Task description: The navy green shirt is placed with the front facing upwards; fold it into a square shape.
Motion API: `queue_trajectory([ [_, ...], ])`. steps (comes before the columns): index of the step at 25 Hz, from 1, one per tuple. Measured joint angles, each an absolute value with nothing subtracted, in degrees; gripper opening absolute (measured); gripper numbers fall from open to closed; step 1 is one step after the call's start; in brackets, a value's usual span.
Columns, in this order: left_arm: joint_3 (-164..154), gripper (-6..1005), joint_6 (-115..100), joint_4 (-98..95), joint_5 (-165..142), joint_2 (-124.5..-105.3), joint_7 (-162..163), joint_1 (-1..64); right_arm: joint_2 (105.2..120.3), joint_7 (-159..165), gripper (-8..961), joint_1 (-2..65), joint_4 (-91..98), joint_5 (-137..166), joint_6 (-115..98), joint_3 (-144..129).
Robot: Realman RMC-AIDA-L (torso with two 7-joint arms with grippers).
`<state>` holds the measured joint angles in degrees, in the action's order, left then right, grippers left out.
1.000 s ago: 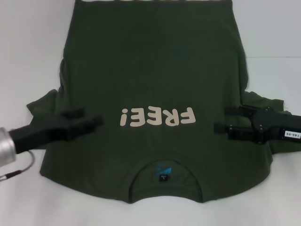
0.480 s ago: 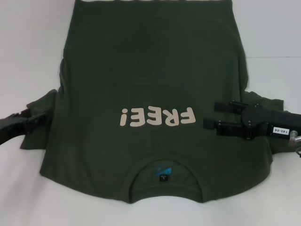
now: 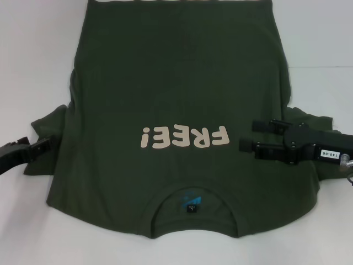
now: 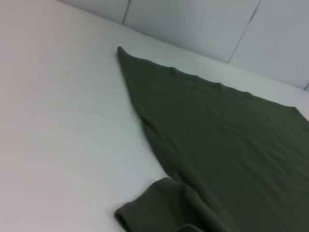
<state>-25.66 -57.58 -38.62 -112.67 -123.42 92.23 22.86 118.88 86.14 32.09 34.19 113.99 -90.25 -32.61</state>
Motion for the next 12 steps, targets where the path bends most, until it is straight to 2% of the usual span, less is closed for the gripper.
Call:
queue_trajectory([
  [12, -30.1, 844, -51.9, -37.0, -112.7, -123.68, 91.4, 24.0, 118.81, 86.1, 899, 31.7, 34.2, 114.0, -90.3, -32.6],
])
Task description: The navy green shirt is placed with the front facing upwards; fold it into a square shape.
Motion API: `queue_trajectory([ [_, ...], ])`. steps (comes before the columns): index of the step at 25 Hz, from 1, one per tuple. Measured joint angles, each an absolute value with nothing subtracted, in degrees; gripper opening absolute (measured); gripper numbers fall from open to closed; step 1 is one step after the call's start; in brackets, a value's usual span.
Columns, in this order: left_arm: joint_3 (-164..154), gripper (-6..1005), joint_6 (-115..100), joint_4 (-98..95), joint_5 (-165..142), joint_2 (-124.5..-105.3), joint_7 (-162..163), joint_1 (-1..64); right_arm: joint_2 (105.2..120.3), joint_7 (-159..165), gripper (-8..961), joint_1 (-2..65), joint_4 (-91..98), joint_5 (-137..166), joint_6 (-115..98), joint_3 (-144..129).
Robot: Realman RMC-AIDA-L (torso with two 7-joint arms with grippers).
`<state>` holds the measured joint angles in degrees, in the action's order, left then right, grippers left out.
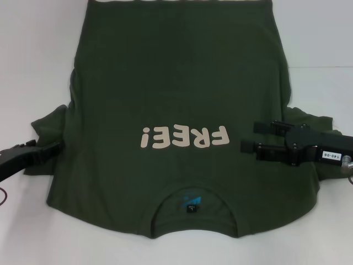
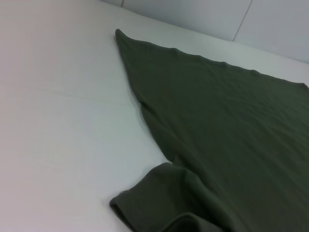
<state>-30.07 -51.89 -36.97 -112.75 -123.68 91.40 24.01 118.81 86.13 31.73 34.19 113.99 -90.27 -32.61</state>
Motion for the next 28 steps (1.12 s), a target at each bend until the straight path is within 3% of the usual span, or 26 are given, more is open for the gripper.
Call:
queue_trajectory([
  [15, -29.5, 843, -51.6, -37.8, -116.5, -123.53, 93.3, 24.0, 118.82, 86.1, 896, 31.6, 34.1, 113.8, -90.6, -32.5],
  [21, -29.6, 690, -51.6, -40.0, -116.7, -123.58, 95.4, 23.6, 118.9, 86.1, 895, 31.6, 33.9, 113.3, -90.7, -32.5],
  [28, -29.9, 403, -51.6, -40.0, -117.3, -123.46, 95.5, 23.9, 118.9, 86.1, 894, 31.4, 33.5, 113.3, -90.7, -32.5],
])
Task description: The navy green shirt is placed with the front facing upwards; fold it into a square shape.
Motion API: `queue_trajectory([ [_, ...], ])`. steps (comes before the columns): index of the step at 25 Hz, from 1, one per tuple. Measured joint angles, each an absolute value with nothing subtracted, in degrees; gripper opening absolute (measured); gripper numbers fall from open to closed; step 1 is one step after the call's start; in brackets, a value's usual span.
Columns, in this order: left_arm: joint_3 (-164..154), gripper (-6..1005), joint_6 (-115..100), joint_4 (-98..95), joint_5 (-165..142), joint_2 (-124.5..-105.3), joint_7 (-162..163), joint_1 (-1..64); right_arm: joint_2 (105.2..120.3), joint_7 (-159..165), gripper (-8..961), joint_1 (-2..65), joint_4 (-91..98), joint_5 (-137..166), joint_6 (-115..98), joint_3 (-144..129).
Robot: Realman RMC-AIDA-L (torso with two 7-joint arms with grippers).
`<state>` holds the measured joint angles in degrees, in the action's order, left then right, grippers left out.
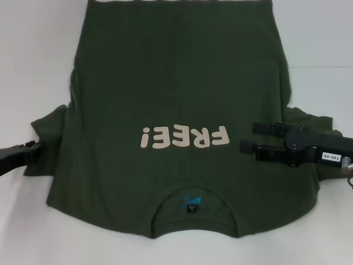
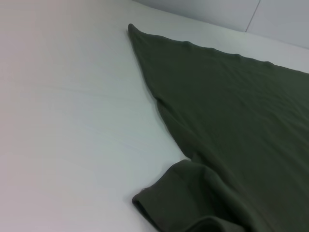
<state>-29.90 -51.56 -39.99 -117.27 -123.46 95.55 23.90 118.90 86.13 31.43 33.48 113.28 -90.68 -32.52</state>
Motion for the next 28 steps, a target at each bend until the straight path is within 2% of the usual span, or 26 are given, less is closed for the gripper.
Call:
queue_trajectory([
  [12, -29.9, 9, -51.5, -40.5, -117.3, -123.3, 95.6, 24.0, 118.9, 86.1, 891, 31.2, 33.5, 113.0, -90.5, -32.5],
  [28, -28.6, 2, -49.2, -45.5, -120.6, -121.62, 96.5, 23.6, 119.51, 85.9, 888, 31.6, 31.3, 111.6, -90.2, -32.5],
])
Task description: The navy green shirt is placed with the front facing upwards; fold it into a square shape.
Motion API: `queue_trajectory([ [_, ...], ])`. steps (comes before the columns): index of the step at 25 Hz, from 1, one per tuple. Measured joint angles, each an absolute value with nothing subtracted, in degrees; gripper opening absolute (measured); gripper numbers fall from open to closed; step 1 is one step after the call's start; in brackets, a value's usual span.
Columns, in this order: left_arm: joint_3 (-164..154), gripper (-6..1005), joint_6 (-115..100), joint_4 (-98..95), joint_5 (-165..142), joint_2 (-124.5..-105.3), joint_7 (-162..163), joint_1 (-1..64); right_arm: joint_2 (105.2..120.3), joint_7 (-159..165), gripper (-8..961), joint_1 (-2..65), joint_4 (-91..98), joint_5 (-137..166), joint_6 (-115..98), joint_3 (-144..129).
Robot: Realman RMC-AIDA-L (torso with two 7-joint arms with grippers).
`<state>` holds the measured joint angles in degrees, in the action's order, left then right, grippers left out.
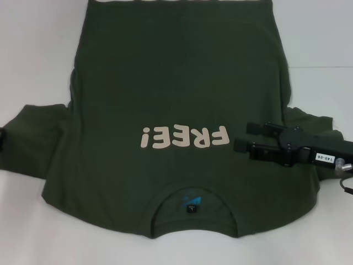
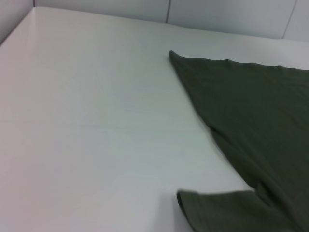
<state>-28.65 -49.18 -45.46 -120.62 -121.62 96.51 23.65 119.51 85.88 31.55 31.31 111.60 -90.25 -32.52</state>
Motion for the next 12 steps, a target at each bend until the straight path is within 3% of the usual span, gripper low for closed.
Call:
queue_trajectory([
  [12, -28.6, 1, -47.6, -46.3, -121.8, -120.51, 96.4, 25.5, 119.52, 85.9, 886, 31.7, 30.5, 111.6, -90.3, -32.5],
])
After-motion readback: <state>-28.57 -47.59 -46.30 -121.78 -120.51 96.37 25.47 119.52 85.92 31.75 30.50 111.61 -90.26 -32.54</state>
